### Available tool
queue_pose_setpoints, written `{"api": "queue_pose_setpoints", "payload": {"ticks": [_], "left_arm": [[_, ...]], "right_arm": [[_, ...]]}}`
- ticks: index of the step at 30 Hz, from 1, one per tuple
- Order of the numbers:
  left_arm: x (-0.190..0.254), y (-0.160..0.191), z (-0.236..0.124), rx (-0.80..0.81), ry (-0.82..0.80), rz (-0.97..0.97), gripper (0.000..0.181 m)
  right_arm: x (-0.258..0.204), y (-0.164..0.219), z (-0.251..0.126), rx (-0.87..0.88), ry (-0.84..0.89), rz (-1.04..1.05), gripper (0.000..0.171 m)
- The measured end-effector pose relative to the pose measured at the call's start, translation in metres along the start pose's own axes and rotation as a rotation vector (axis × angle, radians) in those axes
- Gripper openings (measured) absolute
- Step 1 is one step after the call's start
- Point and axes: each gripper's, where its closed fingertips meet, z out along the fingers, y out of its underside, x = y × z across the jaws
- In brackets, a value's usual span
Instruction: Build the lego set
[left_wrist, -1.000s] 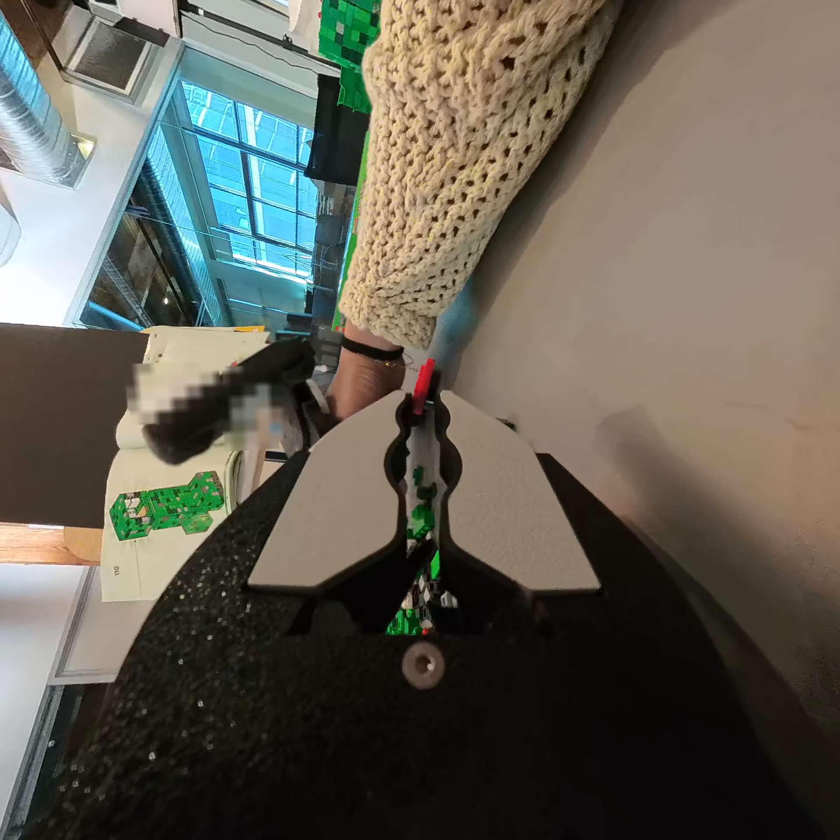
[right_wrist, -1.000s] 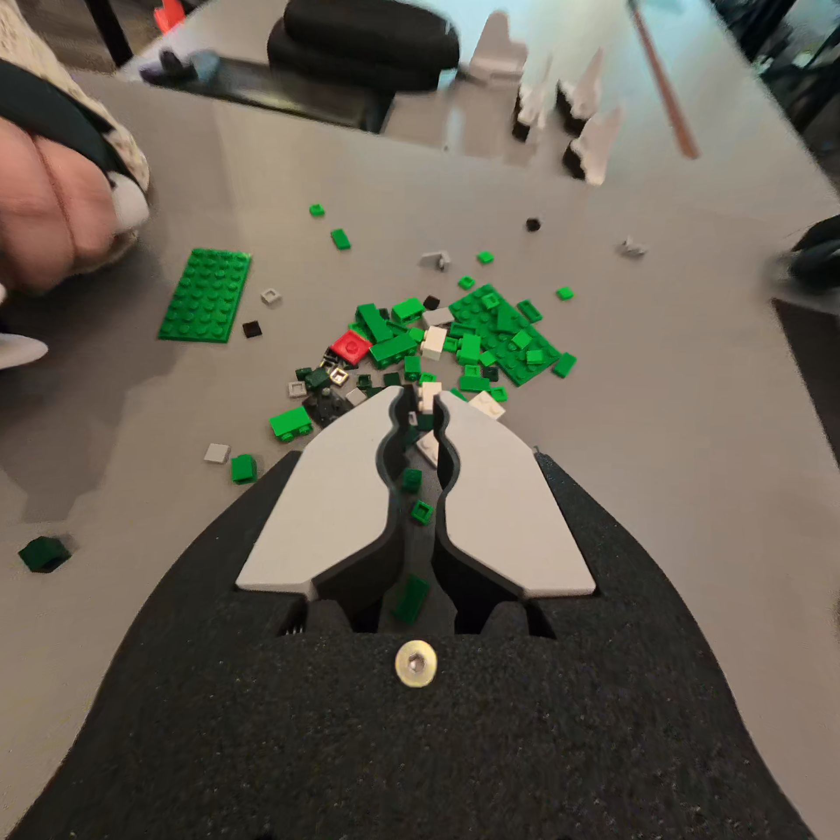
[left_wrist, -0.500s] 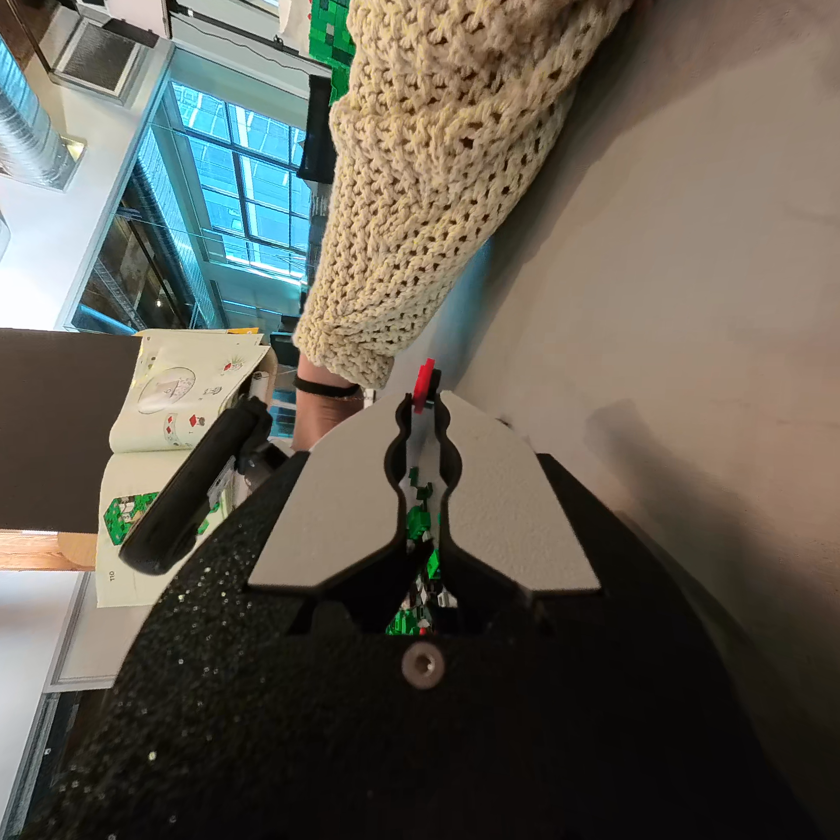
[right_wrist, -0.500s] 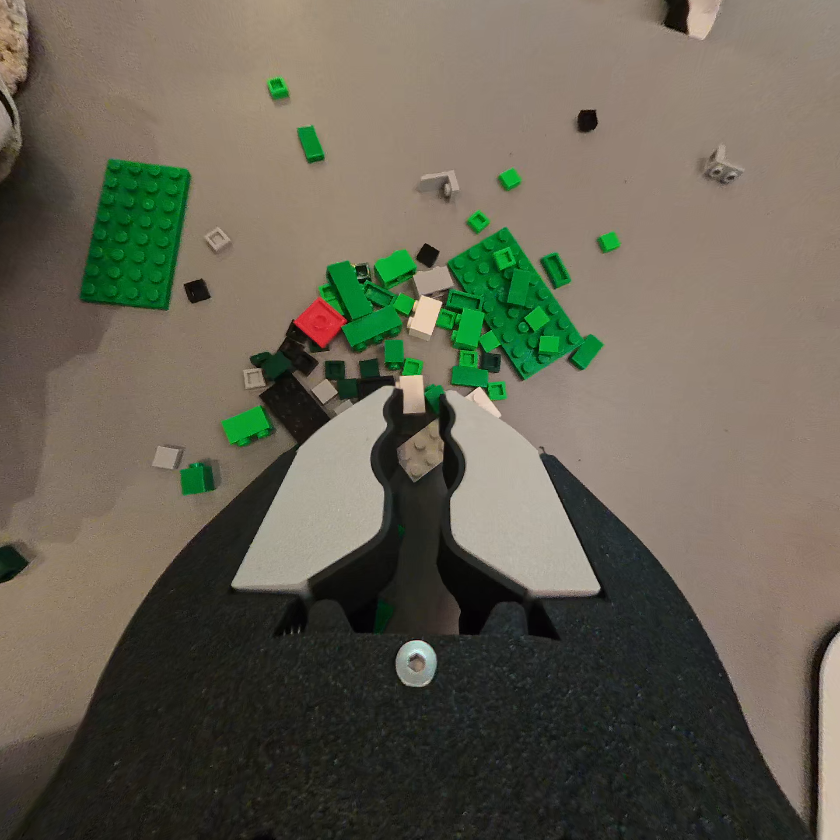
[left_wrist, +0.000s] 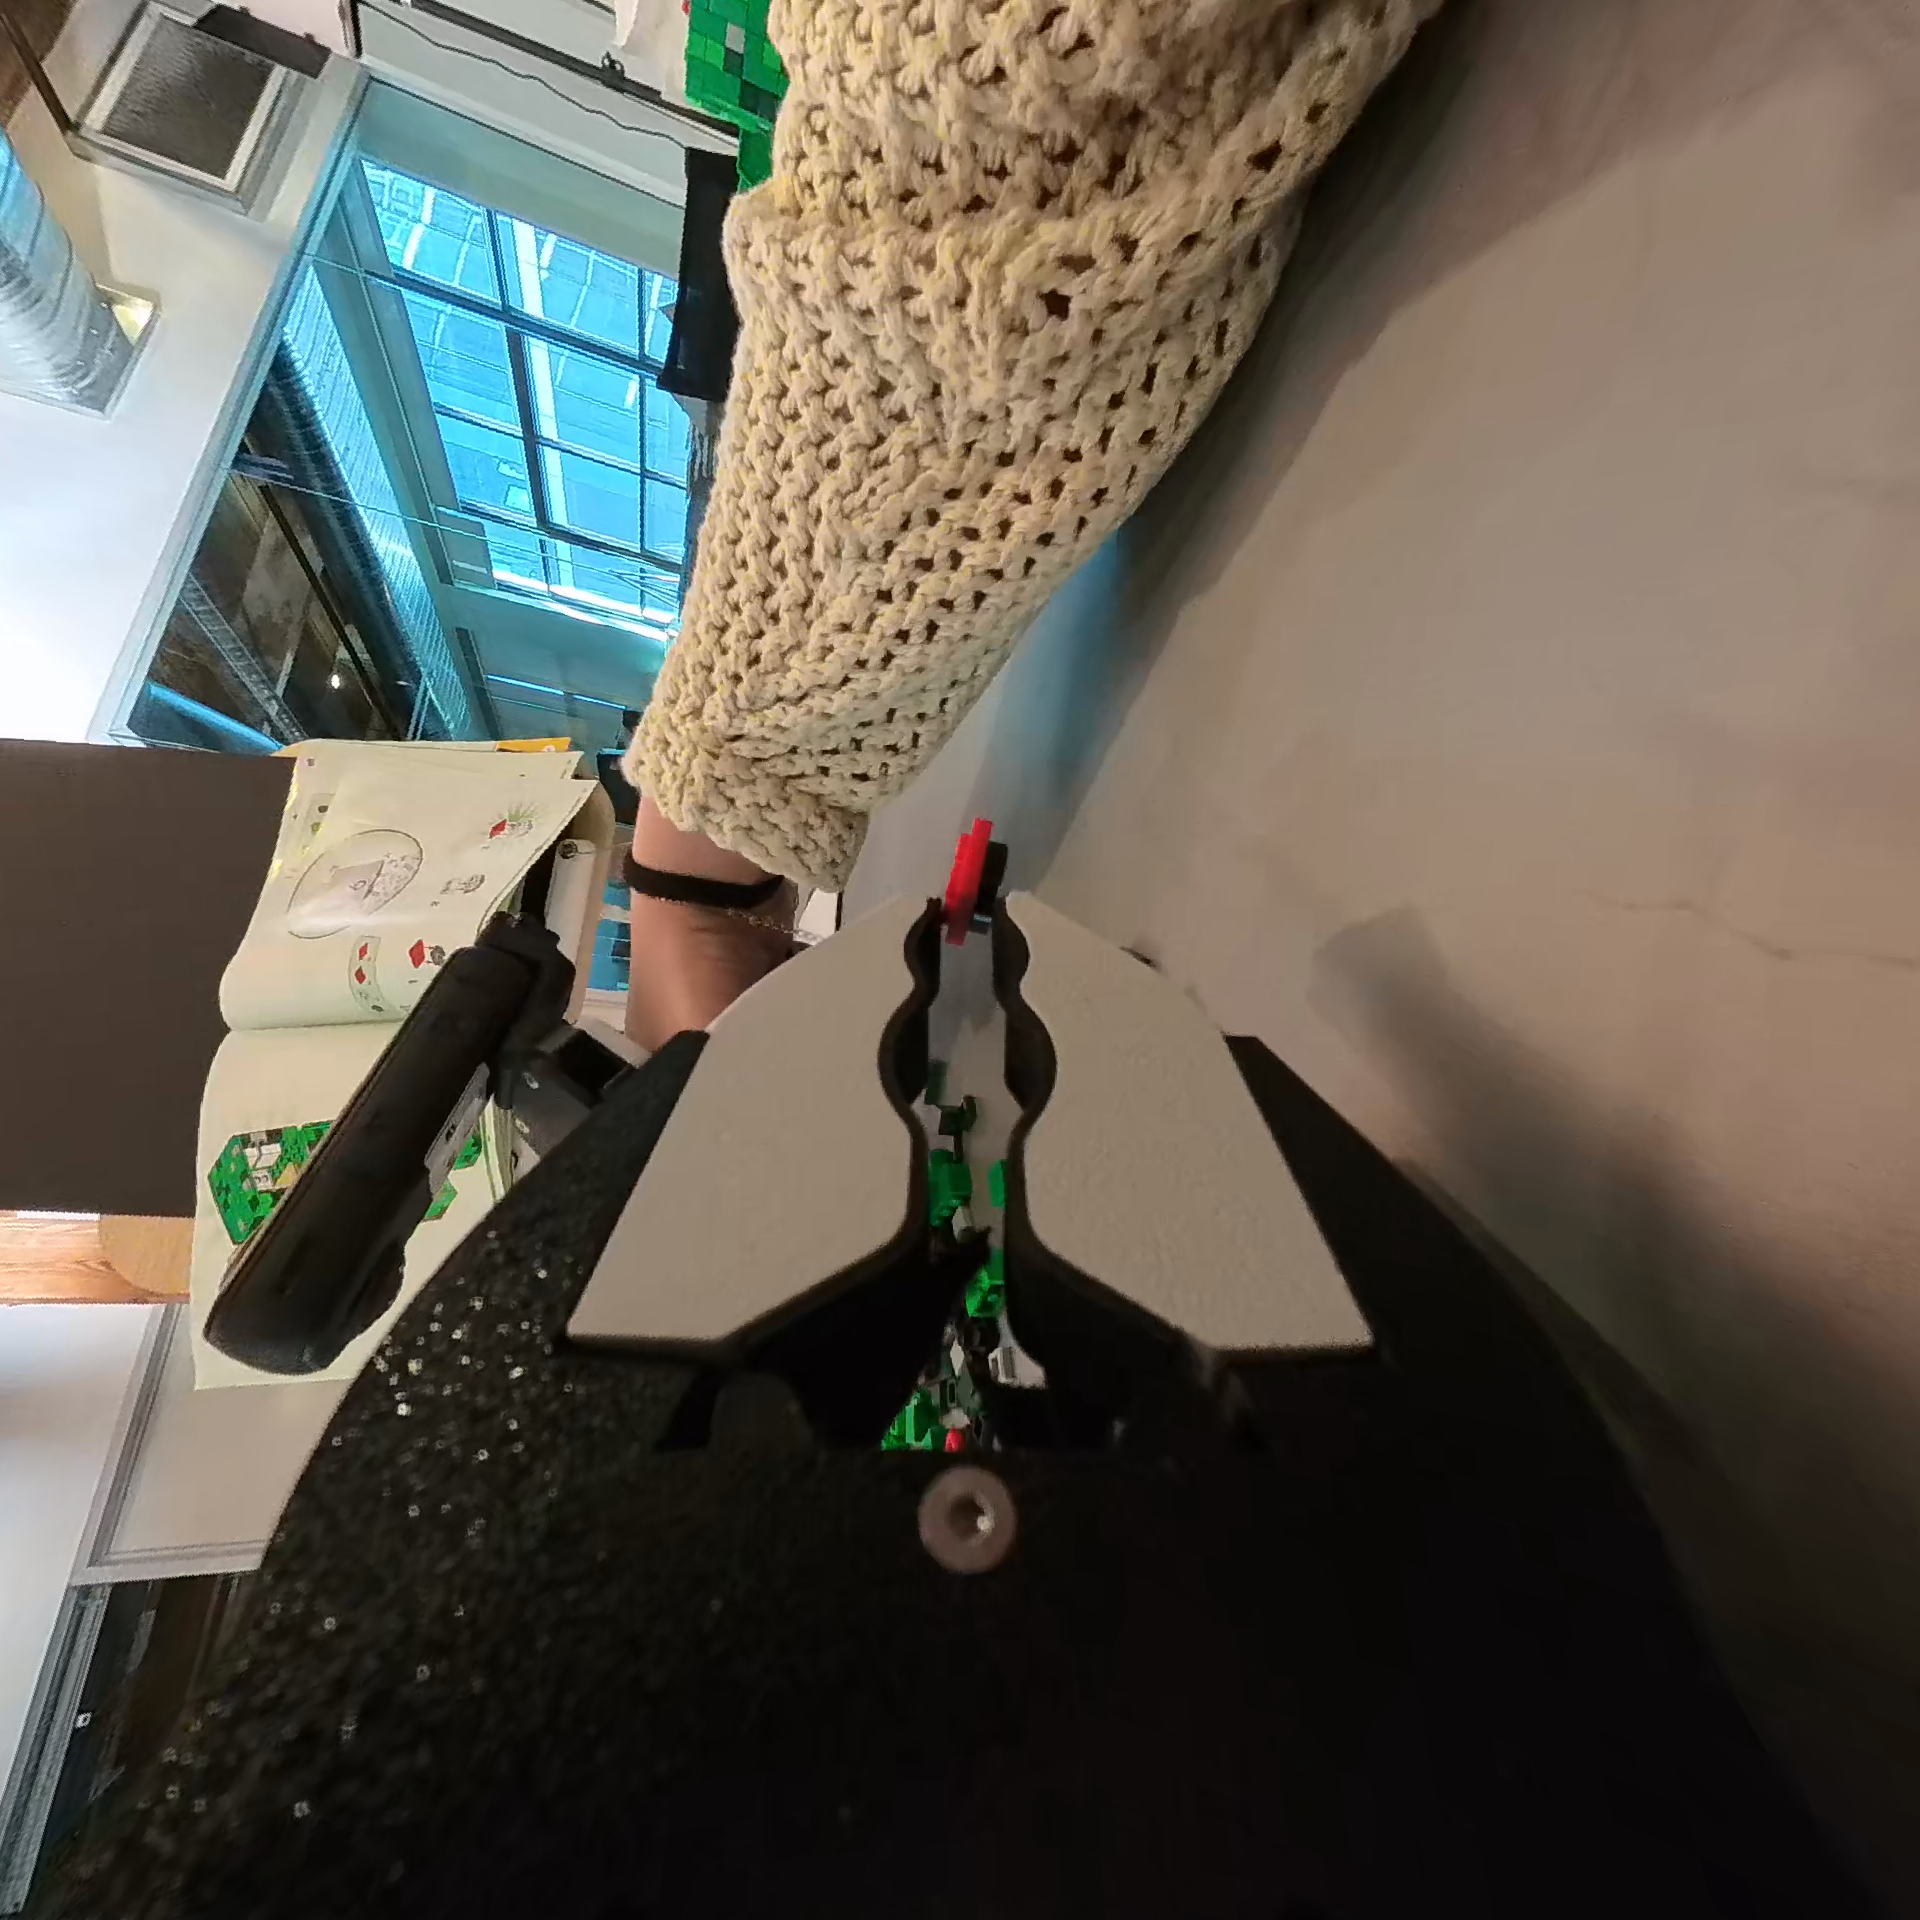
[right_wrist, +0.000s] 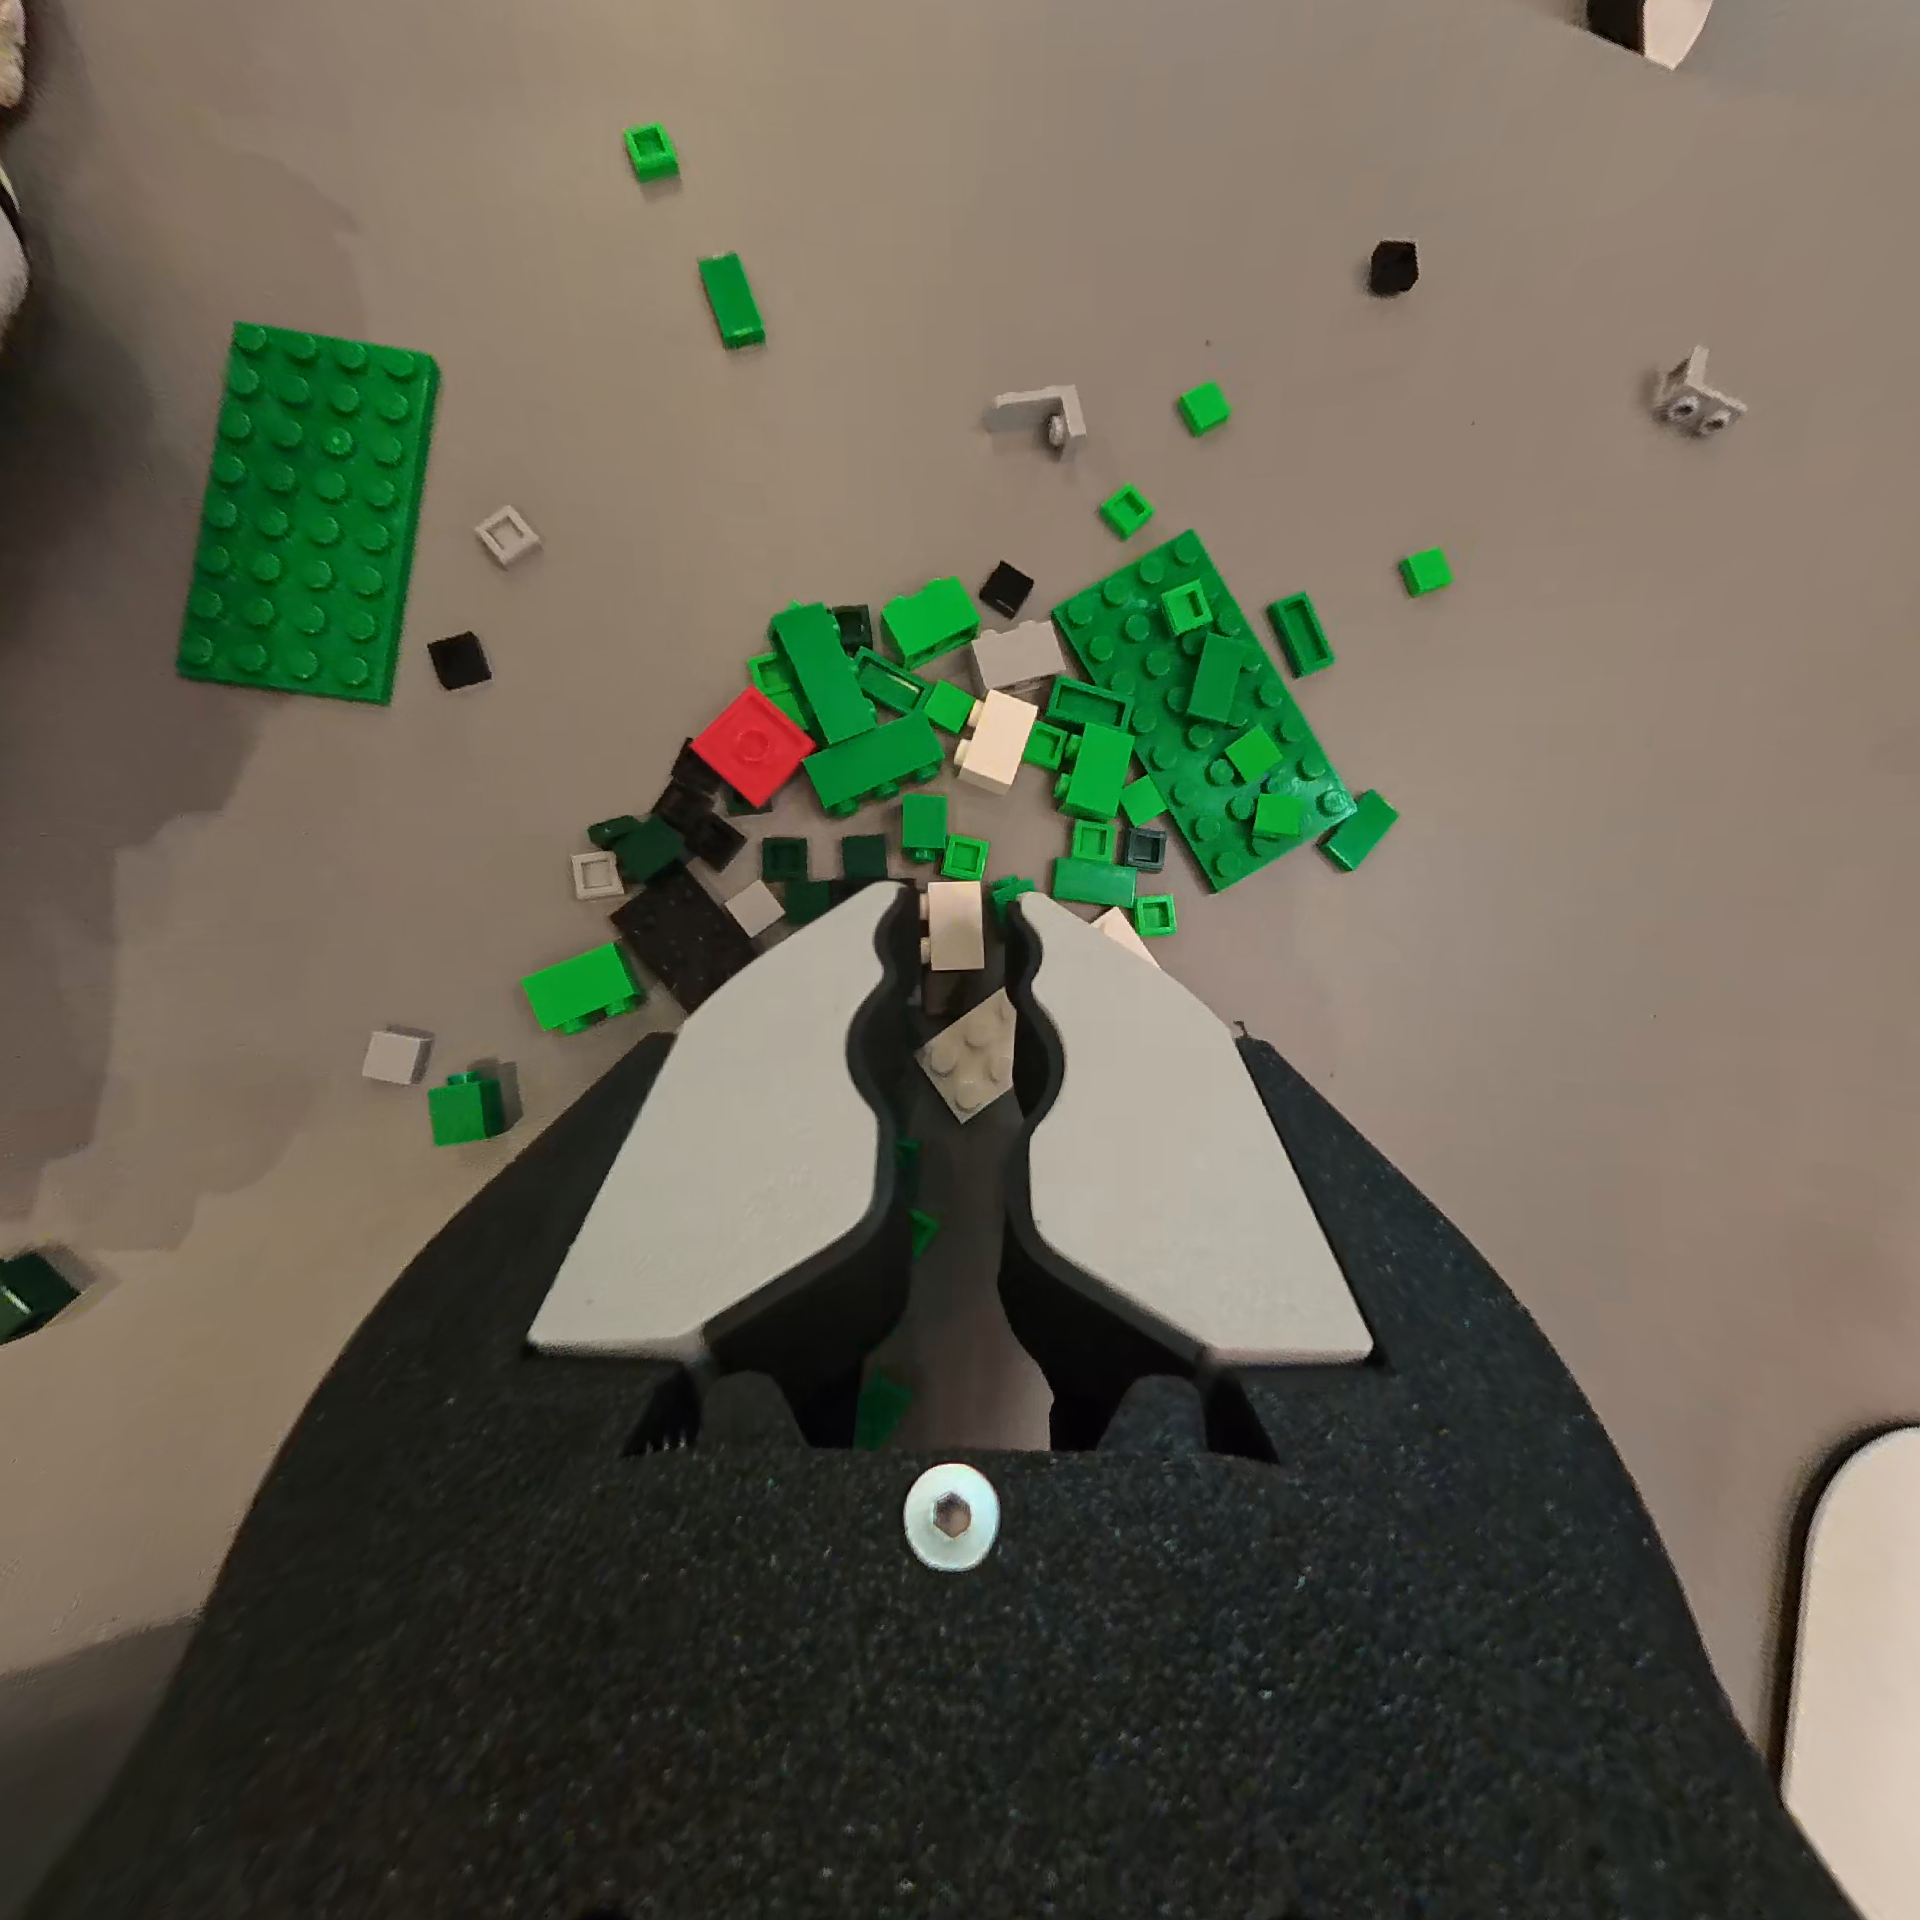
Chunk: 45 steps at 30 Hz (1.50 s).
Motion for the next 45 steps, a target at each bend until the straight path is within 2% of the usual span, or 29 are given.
{"api": "queue_pose_setpoints", "payload": {"ticks": [2,8,11,15,32,39,45], "left_arm": [[0.000,0.000,0.000,-0.001,-0.001,0.001,0.009],[-0.001,0.001,-0.001,-0.003,-0.004,-0.001,0.009],[-0.001,0.000,-0.001,-0.002,0.000,0.000,0.009],[0.000,0.000,-0.001,-0.002,0.003,-0.001,0.009],[0.002,0.001,0.000,-0.009,0.019,-0.005,0.009],[0.003,0.002,0.000,-0.012,0.022,-0.008,0.009],[0.003,0.002,-0.001,-0.013,0.022,-0.005,0.009]], "right_arm": [[0.000,0.000,-0.001,0.005,-0.004,-0.007,0.000],[0.013,0.003,-0.010,0.068,0.024,0.068,0.000],[0.000,0.004,-0.013,0.065,-0.071,0.100,0.011],[0.001,0.011,-0.003,-0.016,-0.021,0.034,0.016],[-0.002,-0.006,0.007,0.037,-0.003,0.004,0.021],[0.007,0.001,0.009,-0.060,0.083,0.034,0.015],[0.013,0.002,0.007,-0.043,0.084,0.118,0.007]]}}
